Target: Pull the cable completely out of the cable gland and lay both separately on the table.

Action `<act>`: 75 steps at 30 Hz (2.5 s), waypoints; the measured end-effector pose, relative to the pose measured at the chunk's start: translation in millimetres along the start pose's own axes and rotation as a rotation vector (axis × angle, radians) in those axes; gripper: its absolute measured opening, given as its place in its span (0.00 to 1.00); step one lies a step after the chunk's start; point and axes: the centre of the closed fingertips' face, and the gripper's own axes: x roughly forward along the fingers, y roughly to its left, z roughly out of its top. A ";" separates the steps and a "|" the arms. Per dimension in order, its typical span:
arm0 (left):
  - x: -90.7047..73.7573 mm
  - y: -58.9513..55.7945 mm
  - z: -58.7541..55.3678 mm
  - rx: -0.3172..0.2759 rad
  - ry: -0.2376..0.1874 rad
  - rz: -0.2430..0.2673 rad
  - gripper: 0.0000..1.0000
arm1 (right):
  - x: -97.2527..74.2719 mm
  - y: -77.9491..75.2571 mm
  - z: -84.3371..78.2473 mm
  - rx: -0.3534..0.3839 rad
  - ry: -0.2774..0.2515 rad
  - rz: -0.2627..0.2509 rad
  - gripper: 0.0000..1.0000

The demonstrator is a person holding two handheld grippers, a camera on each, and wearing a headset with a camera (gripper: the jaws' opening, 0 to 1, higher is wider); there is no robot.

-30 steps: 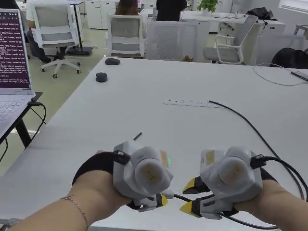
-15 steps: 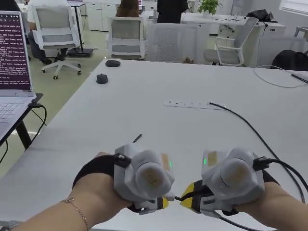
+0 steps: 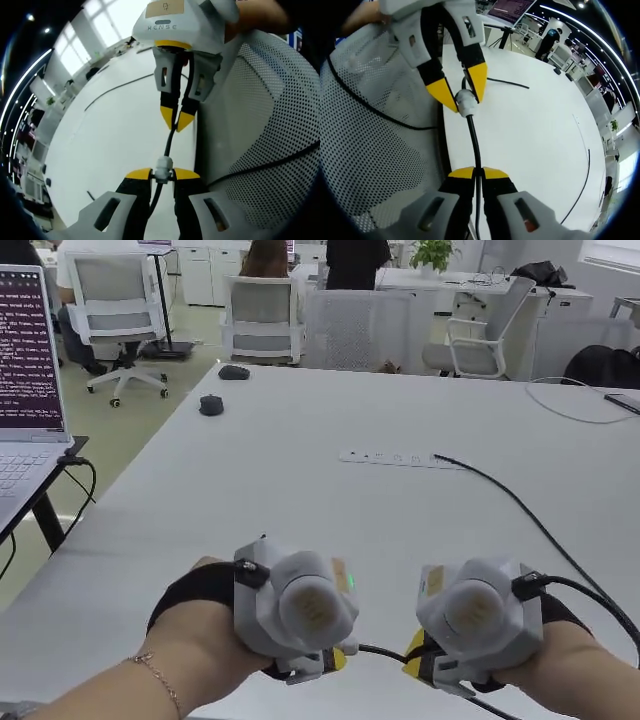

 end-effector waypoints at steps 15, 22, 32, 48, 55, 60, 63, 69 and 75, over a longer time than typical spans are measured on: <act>0.5 -6.9 6.3 0.012 -0.029 -0.028 0.17 | -1.9 21.1 28.6 -0.033 -0.120 0.088 0.27; 0.8 -8.7 9.1 0.013 -0.042 -0.040 0.17 | -4.1 16.7 31.5 -0.031 -0.145 0.076 0.02; 0.3 -4.5 4.2 0.014 -0.017 -0.019 0.17 | 2.7 5.7 -2.0 -0.009 0.014 0.026 0.03; -0.6 -4.4 4.6 0.017 -0.020 -0.013 0.17 | 0.2 5.8 11.9 -0.029 -0.041 0.018 0.16; -0.8 -11.5 11.6 0.040 -0.048 -0.039 0.17 | -5.3 22.7 41.6 -0.082 -0.165 0.066 0.19; -0.5 -14.2 13.4 0.051 -0.055 -0.054 0.17 | -3.3 23.0 38.0 -0.101 -0.145 0.073 0.03; -0.9 -12.7 14.6 0.045 -0.059 -0.049 0.17 | -3.1 18.2 34.4 -0.076 -0.137 0.061 0.03; -1.2 -6.7 9.5 0.029 -0.042 -0.024 0.17 | 1.0 7.9 14.5 -0.079 -0.039 0.013 0.03; -1.5 -3.6 8.1 0.023 -0.034 -0.008 0.17 | 1.6 -3.5 -15.4 -0.035 0.091 -0.032 0.02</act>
